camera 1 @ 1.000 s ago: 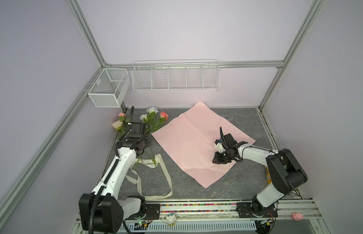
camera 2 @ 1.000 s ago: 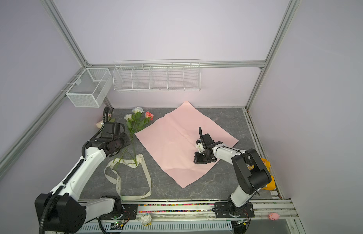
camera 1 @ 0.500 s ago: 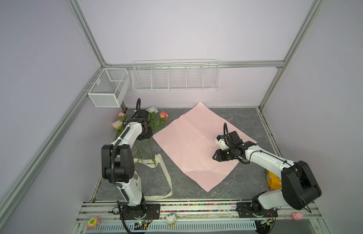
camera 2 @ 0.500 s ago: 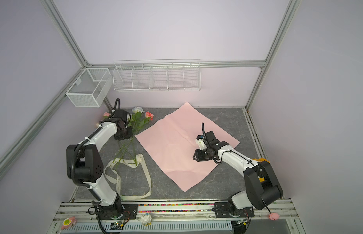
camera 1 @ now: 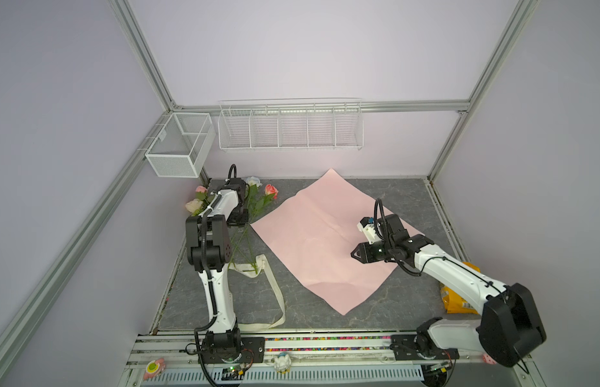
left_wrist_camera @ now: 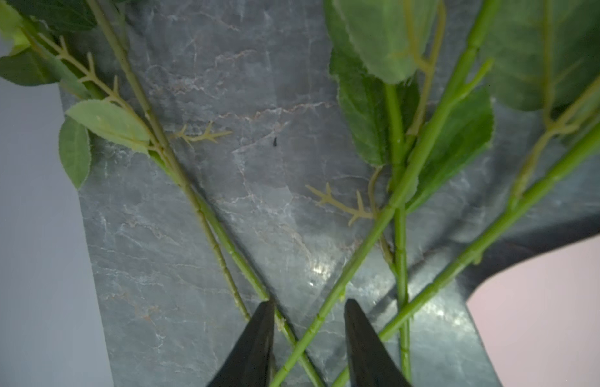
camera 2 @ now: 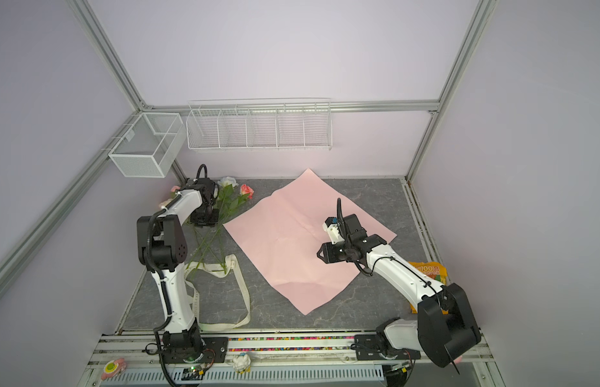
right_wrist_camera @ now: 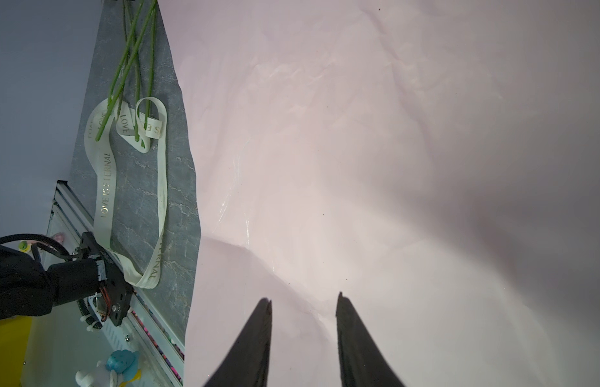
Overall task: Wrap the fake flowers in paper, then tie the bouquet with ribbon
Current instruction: 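Lower the left gripper and grasp the white rose stem, then carry the white rose over the pink paper and lay it down with the left gripper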
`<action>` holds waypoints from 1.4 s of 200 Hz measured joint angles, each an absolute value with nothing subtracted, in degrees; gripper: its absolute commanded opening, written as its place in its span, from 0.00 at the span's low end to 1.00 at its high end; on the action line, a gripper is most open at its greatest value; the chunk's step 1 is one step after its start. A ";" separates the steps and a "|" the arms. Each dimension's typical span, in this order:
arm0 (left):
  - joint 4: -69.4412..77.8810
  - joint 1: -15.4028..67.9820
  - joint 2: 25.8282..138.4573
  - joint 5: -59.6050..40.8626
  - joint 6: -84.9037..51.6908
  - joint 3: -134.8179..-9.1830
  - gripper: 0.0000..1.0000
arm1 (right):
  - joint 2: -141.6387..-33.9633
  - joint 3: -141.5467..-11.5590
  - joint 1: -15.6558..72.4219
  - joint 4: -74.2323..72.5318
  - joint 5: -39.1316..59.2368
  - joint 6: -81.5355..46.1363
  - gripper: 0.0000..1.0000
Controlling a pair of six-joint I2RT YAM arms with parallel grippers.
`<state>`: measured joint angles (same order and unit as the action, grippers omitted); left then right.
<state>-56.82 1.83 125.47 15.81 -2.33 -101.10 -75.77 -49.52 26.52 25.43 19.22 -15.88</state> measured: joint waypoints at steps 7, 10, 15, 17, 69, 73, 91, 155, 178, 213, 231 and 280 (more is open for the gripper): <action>-57.04 1.80 125.93 15.77 -1.96 -101.21 0.37 | -75.72 -49.52 26.55 25.45 19.14 -16.01 0.37; -57.14 1.80 126.08 15.66 -1.76 -101.21 0.36 | -75.70 -49.52 26.57 25.47 19.11 -16.05 0.37; -57.34 1.80 126.41 15.51 -1.43 -101.23 0.37 | -75.68 -49.52 26.61 25.47 19.11 -16.10 0.37; -57.45 1.80 126.52 15.46 -1.34 -101.27 0.36 | -75.66 -49.52 26.63 25.45 19.09 -16.10 0.37; -58.61 1.72 128.53 14.50 0.71 -102.15 0.30 | -75.64 -49.50 27.18 25.45 18.87 -16.49 0.37; -58.57 1.69 128.55 14.46 0.84 -102.17 0.28 | -75.64 -49.50 27.18 25.45 18.85 -16.49 0.38; -58.65 1.61 128.70 14.06 1.52 -102.21 0.19 | -75.64 -49.50 27.27 25.45 18.61 -16.49 0.38; -58.94 1.52 128.29 14.35 3.79 -101.45 0.00 | -75.66 -49.50 27.66 25.45 17.96 -16.51 0.38; -58.85 1.69 126.08 15.20 3.77 -99.24 0.00 | -75.66 -49.47 27.83 25.43 17.56 -16.58 0.38; -58.89 2.66 118.41 16.45 3.27 -96.16 0.00 | -75.66 -49.45 27.90 25.26 16.58 -16.99 0.38; -58.72 3.38 113.27 17.63 2.39 -94.67 0.00 | -75.66 -49.32 27.90 24.75 15.84 -17.39 0.38; -58.41 8.51 102.98 16.97 0.62 -91.61 0.00 | -73.97 -48.36 27.92 23.83 10.59 -18.55 0.40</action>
<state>-58.41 8.51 102.98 16.97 0.62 -91.61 -73.97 -48.36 27.92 23.83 10.59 -18.55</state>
